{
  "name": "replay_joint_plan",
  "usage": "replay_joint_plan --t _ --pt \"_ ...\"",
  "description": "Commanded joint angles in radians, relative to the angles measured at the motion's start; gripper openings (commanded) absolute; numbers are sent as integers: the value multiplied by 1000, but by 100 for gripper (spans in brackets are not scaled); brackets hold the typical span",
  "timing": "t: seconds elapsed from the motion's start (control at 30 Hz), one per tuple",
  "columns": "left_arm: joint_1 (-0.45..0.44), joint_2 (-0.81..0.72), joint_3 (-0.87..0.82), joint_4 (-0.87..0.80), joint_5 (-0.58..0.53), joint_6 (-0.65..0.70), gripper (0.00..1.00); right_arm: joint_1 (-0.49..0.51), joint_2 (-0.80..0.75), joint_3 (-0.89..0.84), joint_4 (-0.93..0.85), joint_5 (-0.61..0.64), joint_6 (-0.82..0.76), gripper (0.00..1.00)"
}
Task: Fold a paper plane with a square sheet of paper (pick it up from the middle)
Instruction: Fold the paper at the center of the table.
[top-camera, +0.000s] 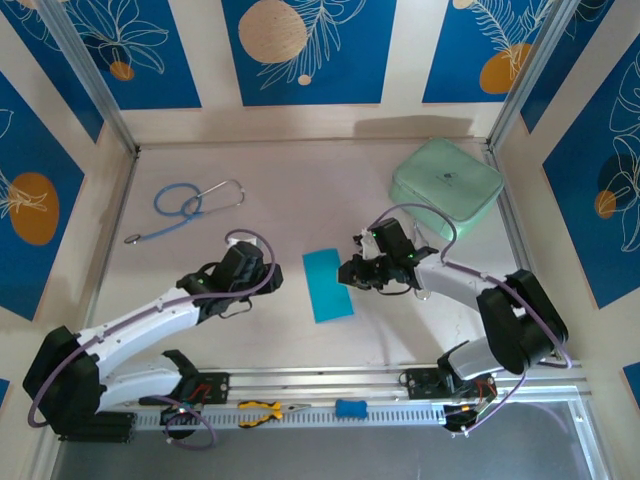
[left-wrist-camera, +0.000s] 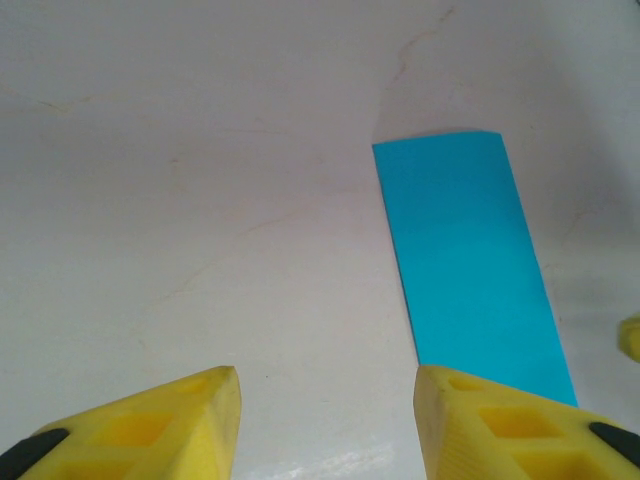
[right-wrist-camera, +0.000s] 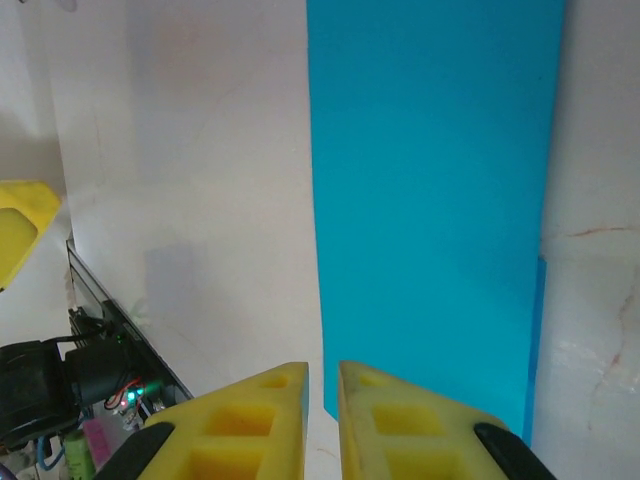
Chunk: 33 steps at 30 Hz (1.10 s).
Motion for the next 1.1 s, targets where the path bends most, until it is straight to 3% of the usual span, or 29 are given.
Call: replay_joint_plan --t 0.0,0.4,0.63,1.07 --pt "14 11 29 21 48 12 50 2 37 2 39 -67 14 16" --pt "24 84 23 98 166 15 50 1 149 -64 89 -60 45 12" --pt "30 204 27 232 309 -24 50 14 203 -138 230 -72 166 11" --pt "29 432 35 453 500 -131 45 10 183 -158 233 -50 207 11"
